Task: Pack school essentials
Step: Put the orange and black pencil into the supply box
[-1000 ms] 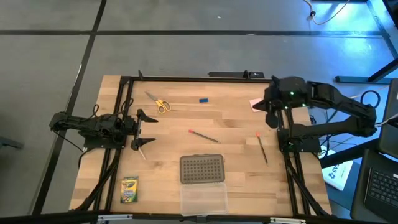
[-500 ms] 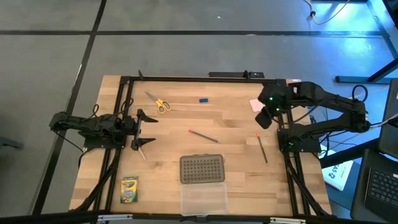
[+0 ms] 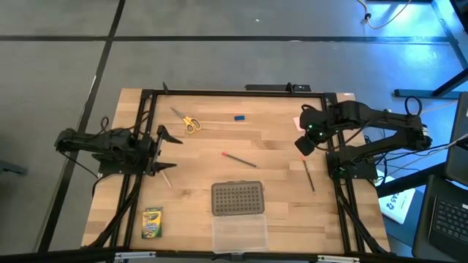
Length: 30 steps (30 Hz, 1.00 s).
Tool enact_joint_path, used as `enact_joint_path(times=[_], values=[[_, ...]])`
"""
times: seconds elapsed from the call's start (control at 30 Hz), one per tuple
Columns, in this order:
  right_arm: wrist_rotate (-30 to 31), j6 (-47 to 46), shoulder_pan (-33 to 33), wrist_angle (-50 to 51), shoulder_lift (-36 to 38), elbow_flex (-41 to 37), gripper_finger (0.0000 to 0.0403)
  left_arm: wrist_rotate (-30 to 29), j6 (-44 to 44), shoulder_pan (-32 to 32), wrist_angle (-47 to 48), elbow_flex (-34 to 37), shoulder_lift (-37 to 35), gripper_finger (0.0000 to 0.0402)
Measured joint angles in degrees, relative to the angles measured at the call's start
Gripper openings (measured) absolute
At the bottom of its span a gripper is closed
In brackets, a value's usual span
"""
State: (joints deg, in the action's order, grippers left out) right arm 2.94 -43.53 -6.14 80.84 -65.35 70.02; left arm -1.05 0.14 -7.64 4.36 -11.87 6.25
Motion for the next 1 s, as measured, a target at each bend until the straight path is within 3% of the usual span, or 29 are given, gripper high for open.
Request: enact_joint_path(times=[0.53, 0.83, 1.0], values=[[-2.63, -3.57, 0.49, 0.52, -0.32, 0.00, 0.0056, -0.30, -2.83, -0.02, 16.75, -24.85, 35.08, 0.0396], [-2.58, -4.01, 0.43, 1.32, -0.50, -0.27, 0.0121, -0.32, -3.00, -0.03, 20.97, -32.72, 43.72, 0.0396], [-2.62, -6.55, 0.43, 0.29, -0.60, -7.09, 0.0159, -0.32, -3.00, -0.04, 20.94, -33.43, 44.42, 0.0396]])
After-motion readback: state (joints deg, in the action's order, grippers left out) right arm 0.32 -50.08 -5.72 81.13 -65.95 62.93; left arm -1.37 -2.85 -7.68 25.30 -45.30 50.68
